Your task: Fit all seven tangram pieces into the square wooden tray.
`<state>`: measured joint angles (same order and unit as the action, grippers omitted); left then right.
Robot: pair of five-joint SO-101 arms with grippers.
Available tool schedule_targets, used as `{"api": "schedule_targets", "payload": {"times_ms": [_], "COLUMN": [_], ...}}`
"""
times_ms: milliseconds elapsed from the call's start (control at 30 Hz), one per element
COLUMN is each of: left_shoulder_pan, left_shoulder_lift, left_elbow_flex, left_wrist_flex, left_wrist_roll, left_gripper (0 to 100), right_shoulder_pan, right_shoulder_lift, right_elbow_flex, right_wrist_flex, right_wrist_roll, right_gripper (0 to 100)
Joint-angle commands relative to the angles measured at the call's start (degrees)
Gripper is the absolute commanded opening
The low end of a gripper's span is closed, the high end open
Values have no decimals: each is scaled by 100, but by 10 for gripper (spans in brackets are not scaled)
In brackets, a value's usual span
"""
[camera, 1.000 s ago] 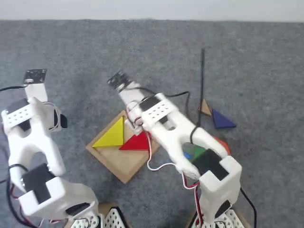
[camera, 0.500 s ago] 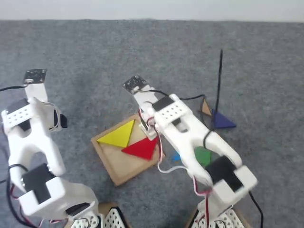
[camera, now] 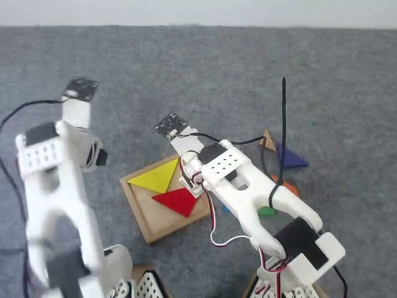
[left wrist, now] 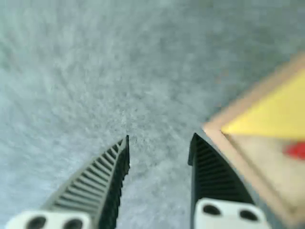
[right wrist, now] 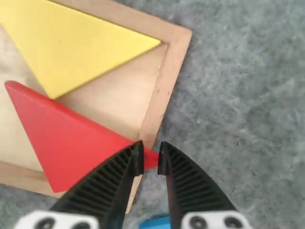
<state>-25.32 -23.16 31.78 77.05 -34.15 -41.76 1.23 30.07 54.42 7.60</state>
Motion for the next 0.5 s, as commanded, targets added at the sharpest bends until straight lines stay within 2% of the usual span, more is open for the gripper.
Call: {"api": "schedule_targets", "payload": {"times_ms": [0, 67, 133, 333, 467], "left_shoulder_pan": [527, 826, 941, 976, 1046], "left_shoulder_lift": [-1820, -1969, -1969, -1987, -1987], "left_elbow_flex": [743, 1174, 1490, 1868, 2229], "left_wrist_flex": [1055, 1582, 1591, 1415, 835], "left_wrist_roll": [-1477, -1820, -1890, -2233, -2224], "left_gripper": [202, 202, 202, 200, 200], "right_shoulder_pan": [22, 22, 13, -4, -13], "right_shoulder_lift": [-198, -198, -198, -198, -198], "right_elbow_flex": [26, 26, 26, 44, 44], "right_wrist_flex": [-75, -66, -66, -57, 48], "right_wrist_roll": [141, 211, 220, 211, 211], "right_gripper": [69, 69, 69, 69, 69]}}
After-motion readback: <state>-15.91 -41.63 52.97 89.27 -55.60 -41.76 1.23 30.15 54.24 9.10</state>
